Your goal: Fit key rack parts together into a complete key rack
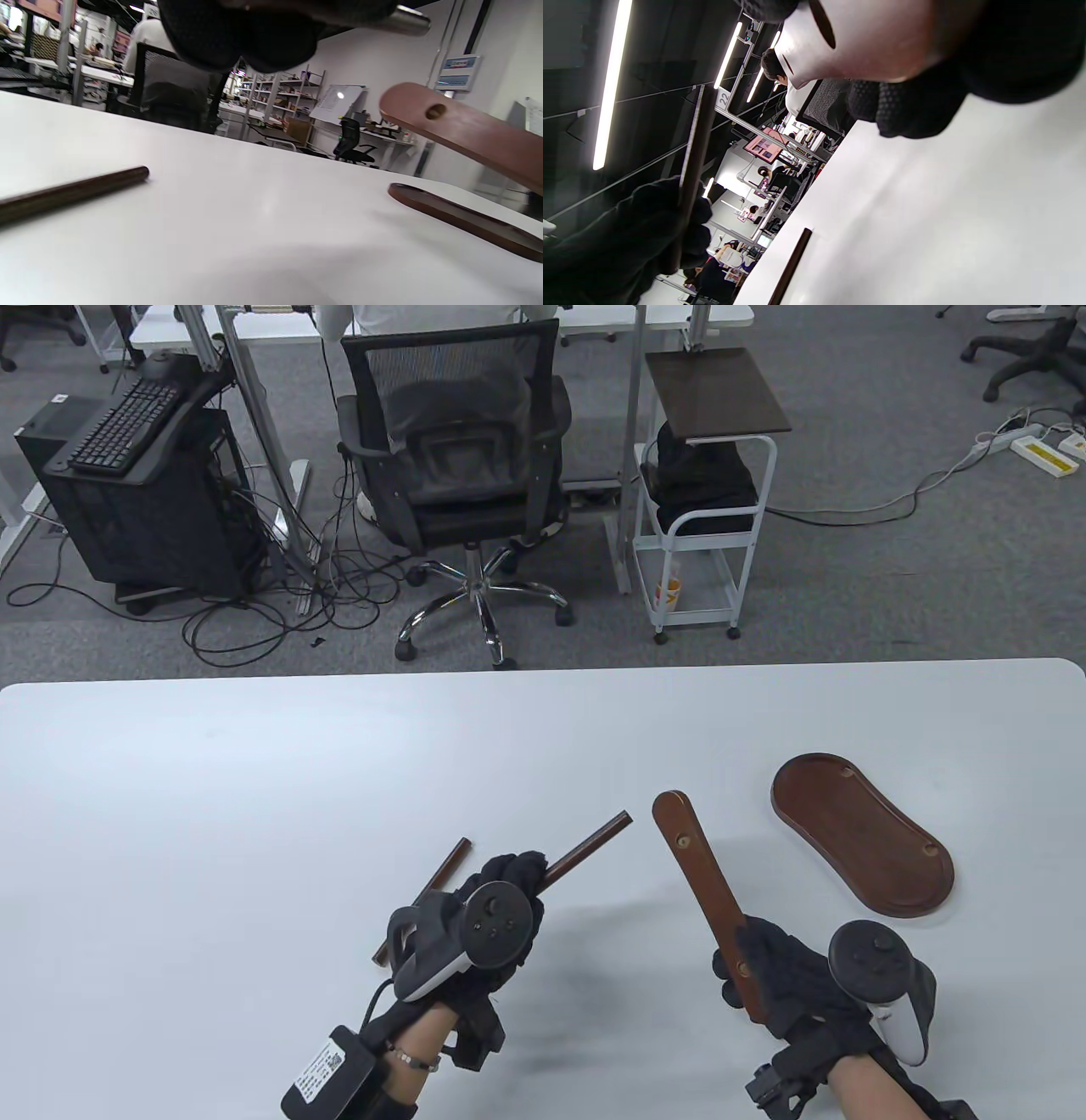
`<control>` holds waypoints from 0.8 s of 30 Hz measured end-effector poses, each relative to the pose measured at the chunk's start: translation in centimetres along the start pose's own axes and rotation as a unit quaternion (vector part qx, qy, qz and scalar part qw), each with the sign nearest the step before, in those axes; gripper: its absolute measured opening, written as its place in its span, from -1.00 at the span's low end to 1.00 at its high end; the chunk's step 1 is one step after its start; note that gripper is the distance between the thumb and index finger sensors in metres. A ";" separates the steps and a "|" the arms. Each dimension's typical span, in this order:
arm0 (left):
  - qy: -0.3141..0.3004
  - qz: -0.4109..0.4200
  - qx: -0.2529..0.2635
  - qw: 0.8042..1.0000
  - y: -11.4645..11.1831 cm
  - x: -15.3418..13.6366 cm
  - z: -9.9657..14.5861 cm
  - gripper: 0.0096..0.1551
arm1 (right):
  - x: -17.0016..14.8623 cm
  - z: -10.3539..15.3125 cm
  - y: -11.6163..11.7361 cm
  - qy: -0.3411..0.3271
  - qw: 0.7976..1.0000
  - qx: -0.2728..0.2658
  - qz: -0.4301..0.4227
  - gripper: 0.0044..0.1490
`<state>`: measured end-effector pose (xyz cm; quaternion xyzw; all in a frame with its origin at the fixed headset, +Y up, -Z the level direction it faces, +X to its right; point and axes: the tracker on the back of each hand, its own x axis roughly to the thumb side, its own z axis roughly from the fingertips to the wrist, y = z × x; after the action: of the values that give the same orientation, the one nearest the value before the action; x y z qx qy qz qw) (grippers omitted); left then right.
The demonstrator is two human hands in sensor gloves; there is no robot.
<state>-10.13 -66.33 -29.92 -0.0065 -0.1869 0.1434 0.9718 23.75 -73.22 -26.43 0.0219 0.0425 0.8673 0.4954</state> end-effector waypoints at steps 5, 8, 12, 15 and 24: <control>-0.015 0.016 -0.009 1.000 -0.6 0.5 0.0 -0.39 | 0.1 0.1 0.1 -0.010 1.000 -0.001 0.001 -0.24; -0.017 0.018 -0.004 1.000 -0.8 0.6 0.1 -0.39 | 0.1 0.1 0.1 -0.012 1.000 -0.001 -0.004 -0.24; -0.023 0.045 0.008 0.999 -1.1 0.4 0.0 -0.39 | 0.3 0.2 0.4 -0.019 1.000 0.007 -0.006 -0.24; -0.021 0.052 0.016 0.998 -1.2 0.2 0.0 -0.40 | 0.3 0.3 0.5 -0.022 1.000 0.009 -0.007 -0.24; -0.025 0.060 0.011 0.998 -1.3 0.0 0.0 -0.42 | 0.1 0.3 0.6 -0.036 0.998 0.010 -0.042 -0.24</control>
<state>-9.78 -67.55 -29.89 -0.0030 -0.2089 0.2036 0.9565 23.18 -73.39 -26.04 0.0563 0.0337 0.8442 0.5320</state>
